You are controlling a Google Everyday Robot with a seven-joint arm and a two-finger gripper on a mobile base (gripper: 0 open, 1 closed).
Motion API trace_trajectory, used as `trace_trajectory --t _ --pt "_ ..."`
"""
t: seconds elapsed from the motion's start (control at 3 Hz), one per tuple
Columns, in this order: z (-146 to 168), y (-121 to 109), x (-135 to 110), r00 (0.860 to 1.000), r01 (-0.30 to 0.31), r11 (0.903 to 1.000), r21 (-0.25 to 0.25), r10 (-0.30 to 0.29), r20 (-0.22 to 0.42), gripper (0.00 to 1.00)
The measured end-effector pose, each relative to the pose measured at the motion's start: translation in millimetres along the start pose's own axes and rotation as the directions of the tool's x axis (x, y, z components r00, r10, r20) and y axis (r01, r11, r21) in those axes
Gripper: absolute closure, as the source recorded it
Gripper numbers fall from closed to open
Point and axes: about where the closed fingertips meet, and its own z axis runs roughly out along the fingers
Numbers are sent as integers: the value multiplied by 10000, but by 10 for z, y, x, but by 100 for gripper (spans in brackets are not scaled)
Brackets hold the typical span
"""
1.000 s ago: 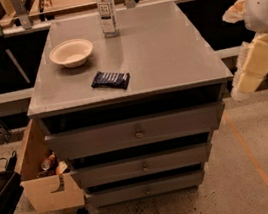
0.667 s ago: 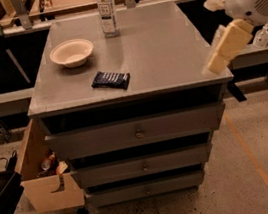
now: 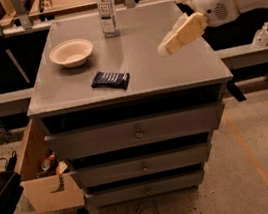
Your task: Move rxbar blueberry near blue plastic bottle
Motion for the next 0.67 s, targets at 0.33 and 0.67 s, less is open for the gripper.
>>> trace_trajectory --t 0.33,0.67 --pt "336 7 9 9972 -340 9992 200 326 675 0" --pt "372 -24 2 9967 -373 9987 358 346 732 0"
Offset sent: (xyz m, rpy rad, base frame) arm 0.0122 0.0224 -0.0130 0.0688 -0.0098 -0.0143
